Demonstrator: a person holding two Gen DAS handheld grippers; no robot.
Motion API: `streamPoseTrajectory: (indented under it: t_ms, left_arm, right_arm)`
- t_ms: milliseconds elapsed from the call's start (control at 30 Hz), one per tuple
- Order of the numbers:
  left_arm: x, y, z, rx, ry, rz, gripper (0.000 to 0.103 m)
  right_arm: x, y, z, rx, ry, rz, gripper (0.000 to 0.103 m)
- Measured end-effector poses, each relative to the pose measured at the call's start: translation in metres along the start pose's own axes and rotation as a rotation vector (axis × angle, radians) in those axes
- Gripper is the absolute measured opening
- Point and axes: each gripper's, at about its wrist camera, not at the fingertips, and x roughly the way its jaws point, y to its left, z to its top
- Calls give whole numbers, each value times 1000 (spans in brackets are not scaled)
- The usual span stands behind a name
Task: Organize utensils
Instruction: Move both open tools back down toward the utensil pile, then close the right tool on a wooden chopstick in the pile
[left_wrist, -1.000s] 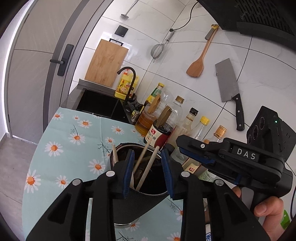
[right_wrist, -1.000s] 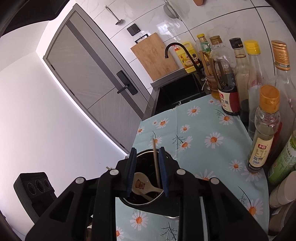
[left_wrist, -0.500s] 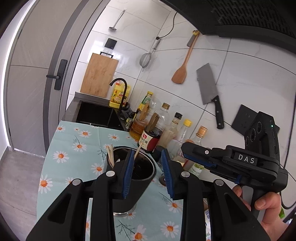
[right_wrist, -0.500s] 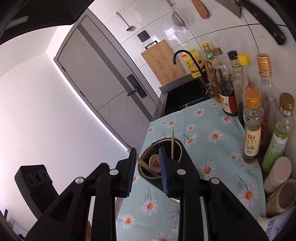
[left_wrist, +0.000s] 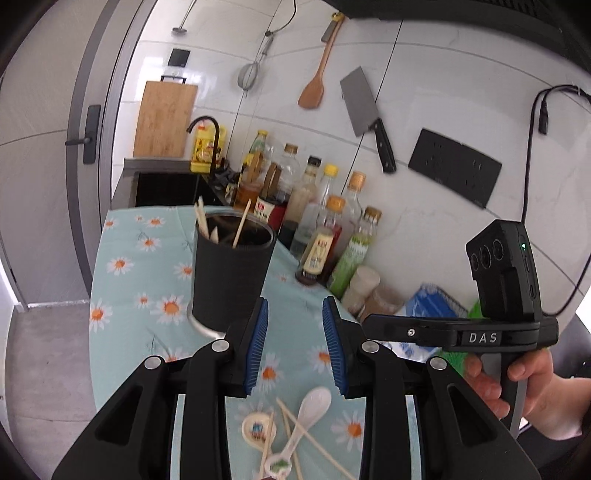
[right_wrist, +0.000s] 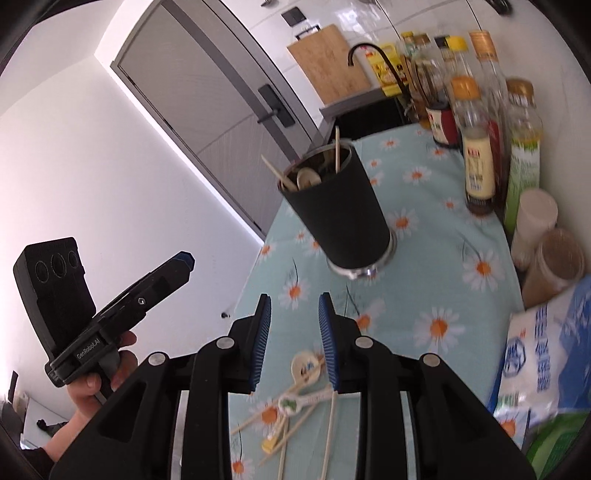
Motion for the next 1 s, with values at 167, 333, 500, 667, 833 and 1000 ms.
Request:
streamPoseTrajectory:
  t_ms: [167, 333, 500, 667, 833, 1000]
  left_arm:
    - [-9, 8, -29, -19, 62, 13, 30]
    - [-16, 14, -57, -11, 138, 7, 30]
    - [-27, 24, -83, -29, 195, 12, 30]
    - [-34, 36, -114, -97, 247, 16, 30]
    - [-36, 37, -146, -96, 309, 21, 30]
    - [-42, 36, -159, -94, 328, 18, 30]
  right_arm:
    - [6, -5, -29, -2, 57, -29, 28]
    - [14, -11, -45, 10, 130, -63, 28]
    - [27, -18, -58, 13, 241, -111, 28]
    - [49, -18, -71, -10, 381, -160, 28]
    - [84, -21, -82, 1, 560, -198, 28]
    - [114, -18, -86, -21, 681, -230, 28]
